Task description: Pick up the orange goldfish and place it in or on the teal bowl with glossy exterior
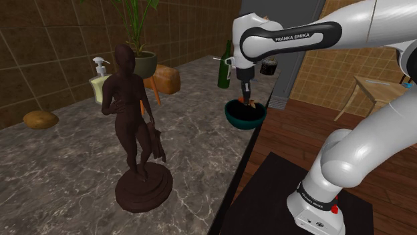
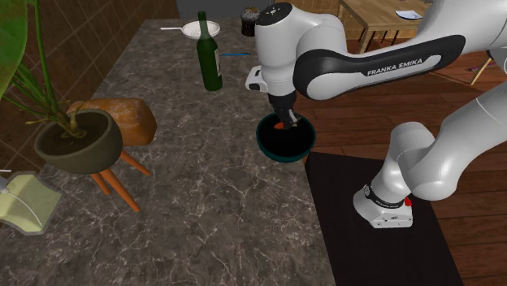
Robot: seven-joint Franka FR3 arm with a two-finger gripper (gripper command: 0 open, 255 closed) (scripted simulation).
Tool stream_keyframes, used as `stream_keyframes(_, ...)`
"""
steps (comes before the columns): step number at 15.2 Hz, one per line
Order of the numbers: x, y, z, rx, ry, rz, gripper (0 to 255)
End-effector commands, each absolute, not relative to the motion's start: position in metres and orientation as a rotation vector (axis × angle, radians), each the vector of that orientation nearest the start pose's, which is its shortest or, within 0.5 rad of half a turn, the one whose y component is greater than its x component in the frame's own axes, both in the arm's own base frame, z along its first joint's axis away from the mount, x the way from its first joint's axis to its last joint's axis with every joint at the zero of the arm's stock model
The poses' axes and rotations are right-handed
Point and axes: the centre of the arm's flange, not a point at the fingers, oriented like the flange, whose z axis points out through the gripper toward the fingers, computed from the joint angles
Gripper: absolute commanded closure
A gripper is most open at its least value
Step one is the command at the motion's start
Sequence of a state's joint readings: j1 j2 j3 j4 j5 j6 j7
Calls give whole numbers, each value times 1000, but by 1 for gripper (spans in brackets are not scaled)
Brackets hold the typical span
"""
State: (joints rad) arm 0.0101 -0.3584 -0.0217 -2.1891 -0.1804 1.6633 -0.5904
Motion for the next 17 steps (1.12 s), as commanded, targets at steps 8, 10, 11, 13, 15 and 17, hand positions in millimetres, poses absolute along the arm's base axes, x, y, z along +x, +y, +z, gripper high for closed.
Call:
stream_keyframes(8, 427, -24, 508, -3086, -976, 340, 255)
stream_keyframes(10, 427, -24, 508, -3086, -976, 341, 0)
stream_keyframes(11, 427, -24, 508, -3086, -976, 341, 0)
stream_keyframes(13, 427, -24, 508, -3086, -976, 341, 0)
stream_keyframes(15, 427, -24, 508, -3086, -976, 341, 0)
stream_keyframes(17, 431, -19, 533, -3086, -976, 340, 0)
